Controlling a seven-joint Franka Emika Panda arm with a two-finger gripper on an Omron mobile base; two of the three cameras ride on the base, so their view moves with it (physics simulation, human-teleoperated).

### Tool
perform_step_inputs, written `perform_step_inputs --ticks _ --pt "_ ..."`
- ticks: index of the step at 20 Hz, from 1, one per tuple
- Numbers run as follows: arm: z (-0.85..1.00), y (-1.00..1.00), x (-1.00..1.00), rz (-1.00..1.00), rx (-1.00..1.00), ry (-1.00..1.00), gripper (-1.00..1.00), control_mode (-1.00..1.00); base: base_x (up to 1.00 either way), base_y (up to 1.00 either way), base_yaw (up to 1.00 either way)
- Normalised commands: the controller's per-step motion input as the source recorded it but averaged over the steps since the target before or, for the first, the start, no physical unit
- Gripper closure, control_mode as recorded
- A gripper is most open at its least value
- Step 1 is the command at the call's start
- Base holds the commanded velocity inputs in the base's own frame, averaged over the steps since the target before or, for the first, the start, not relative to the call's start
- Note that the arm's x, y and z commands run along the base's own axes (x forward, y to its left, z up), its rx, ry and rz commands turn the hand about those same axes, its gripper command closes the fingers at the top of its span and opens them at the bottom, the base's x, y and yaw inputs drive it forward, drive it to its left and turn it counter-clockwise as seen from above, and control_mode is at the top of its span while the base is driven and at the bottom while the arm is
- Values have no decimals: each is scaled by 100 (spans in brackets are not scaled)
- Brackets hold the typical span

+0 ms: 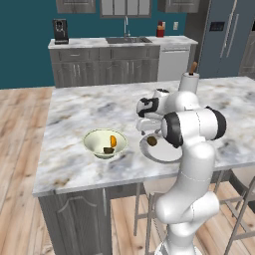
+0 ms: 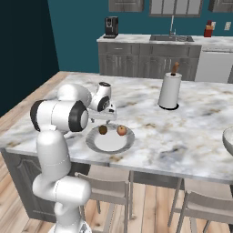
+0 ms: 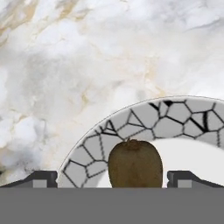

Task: Take the fruits from the plate on the dining counter and place two fruits in each bowl.

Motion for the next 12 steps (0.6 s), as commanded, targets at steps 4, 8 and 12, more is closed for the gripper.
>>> perform_step_inputs --ticks 4,8,12 --pt "-4 -11 -3 0 -7 0 -100 -100 0 0 0" --pt "-13 -8 -11 0 -4 -2 -100 -100 0 0 0" --pt "-9 -4 -34 0 0 -1 -100 -100 0 0 0"
